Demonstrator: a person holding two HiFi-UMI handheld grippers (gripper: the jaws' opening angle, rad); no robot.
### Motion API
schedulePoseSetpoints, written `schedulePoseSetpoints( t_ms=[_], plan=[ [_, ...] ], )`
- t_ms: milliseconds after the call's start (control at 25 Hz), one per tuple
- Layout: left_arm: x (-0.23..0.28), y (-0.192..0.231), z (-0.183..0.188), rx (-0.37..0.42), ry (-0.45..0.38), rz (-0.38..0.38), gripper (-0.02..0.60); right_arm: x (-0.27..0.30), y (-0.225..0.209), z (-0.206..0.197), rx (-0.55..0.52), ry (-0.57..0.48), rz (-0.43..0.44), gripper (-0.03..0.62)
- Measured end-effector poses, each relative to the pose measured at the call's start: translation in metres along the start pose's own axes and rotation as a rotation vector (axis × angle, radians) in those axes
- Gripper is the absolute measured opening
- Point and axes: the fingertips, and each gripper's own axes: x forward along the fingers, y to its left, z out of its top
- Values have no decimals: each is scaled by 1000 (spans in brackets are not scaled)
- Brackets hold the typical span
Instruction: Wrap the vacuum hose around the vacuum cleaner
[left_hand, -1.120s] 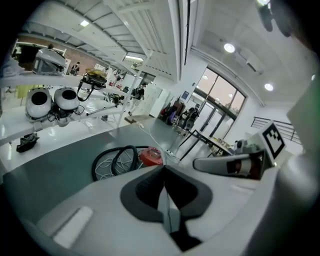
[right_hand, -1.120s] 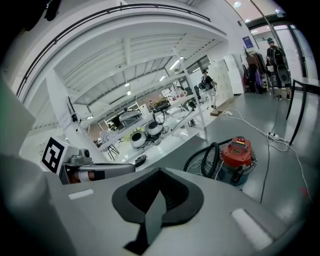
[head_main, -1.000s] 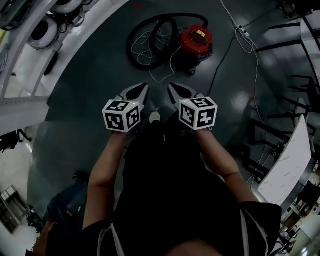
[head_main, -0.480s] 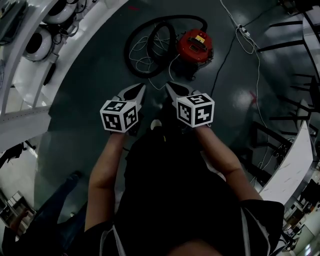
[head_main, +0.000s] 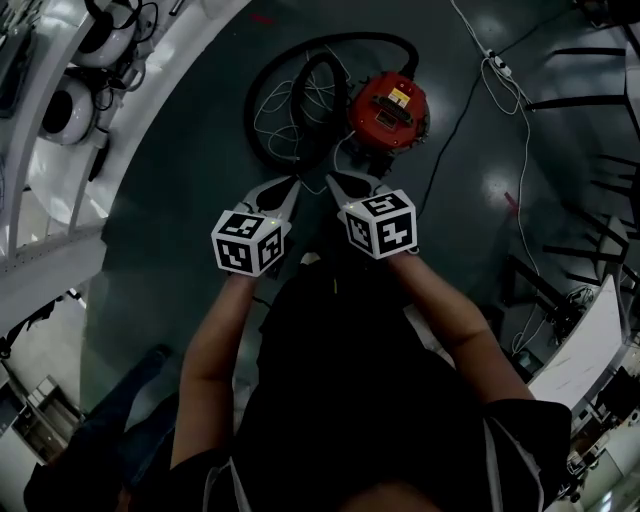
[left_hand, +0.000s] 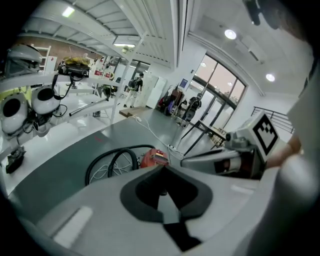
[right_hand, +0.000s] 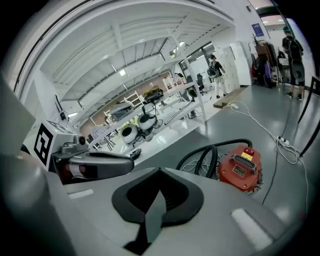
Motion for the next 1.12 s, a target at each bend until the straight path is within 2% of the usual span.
schedulePoseSetpoints(
  t_ms=[160, 560, 840, 1120],
  plan=[
    [33, 5, 10, 4, 27, 2, 8, 13, -29, 11, -17, 21, 5, -6],
    [105, 36, 41, 39, 25, 51, 9, 48, -96, 42, -58, 43, 7, -6],
    [139, 65, 31, 3, 59, 50, 9, 94, -128, 49, -75, 69, -7, -6],
    [177, 106, 14, -22, 96, 19, 9, 148, -157, 46, -46, 79, -104, -6]
  ],
)
